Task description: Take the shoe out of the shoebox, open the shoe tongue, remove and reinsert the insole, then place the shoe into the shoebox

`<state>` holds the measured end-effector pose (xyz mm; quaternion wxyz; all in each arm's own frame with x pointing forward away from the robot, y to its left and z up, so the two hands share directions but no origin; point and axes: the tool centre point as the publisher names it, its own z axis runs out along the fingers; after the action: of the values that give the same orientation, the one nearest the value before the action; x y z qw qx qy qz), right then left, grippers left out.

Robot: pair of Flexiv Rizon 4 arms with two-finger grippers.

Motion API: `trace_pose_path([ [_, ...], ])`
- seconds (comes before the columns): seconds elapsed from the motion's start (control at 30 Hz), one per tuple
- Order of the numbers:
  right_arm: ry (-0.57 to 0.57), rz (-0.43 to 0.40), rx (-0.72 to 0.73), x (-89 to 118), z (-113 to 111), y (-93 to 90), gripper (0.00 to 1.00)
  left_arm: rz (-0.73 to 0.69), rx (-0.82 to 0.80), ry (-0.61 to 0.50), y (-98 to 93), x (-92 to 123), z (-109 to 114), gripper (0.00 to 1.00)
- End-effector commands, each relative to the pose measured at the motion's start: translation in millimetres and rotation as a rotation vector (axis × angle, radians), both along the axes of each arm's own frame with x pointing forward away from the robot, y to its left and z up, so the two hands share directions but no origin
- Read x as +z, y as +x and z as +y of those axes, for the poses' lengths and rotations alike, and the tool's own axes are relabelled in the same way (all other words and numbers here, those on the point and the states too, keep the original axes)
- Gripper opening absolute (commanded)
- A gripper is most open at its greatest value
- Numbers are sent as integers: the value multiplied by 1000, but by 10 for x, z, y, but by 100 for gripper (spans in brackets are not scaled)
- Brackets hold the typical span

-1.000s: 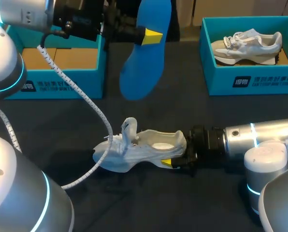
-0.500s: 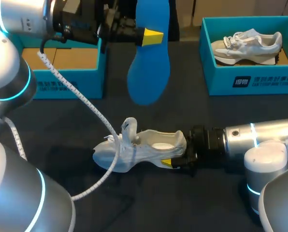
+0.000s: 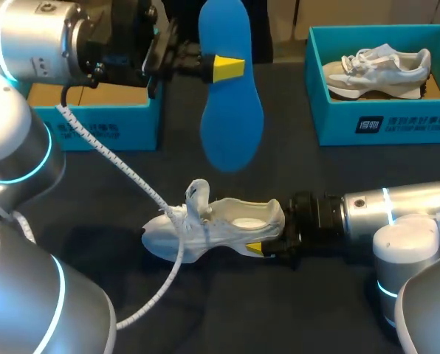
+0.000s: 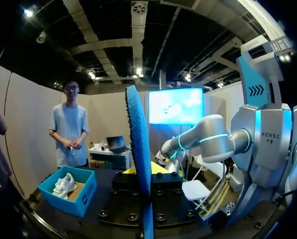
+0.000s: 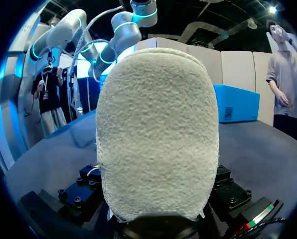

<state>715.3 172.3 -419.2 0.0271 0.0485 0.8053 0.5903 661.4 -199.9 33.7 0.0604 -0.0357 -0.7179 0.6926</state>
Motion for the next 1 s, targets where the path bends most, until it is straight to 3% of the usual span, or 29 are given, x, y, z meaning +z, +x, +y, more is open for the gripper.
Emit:
trace_pose_path([
  [0.03, -4, 0, -1, 10, 15, -3, 0, 9, 25, -16, -50, -49, 39, 0],
  [0.53, -1, 0, -2, 23, -5, 7, 0, 12, 25, -20, -48, -44, 48, 0],
  [0.6, 3, -6, 5, 43, -29, -6, 45, 12, 25, -20, -48, -44, 48, 0],
  [0.63, -1, -5, 3, 50, -38, -12, 100, 12, 25, -20, -48, -44, 48, 0],
  [1.0, -181, 34, 5, 188, -164, -87, 100, 12, 25, -20, -48, -44, 48, 0],
])
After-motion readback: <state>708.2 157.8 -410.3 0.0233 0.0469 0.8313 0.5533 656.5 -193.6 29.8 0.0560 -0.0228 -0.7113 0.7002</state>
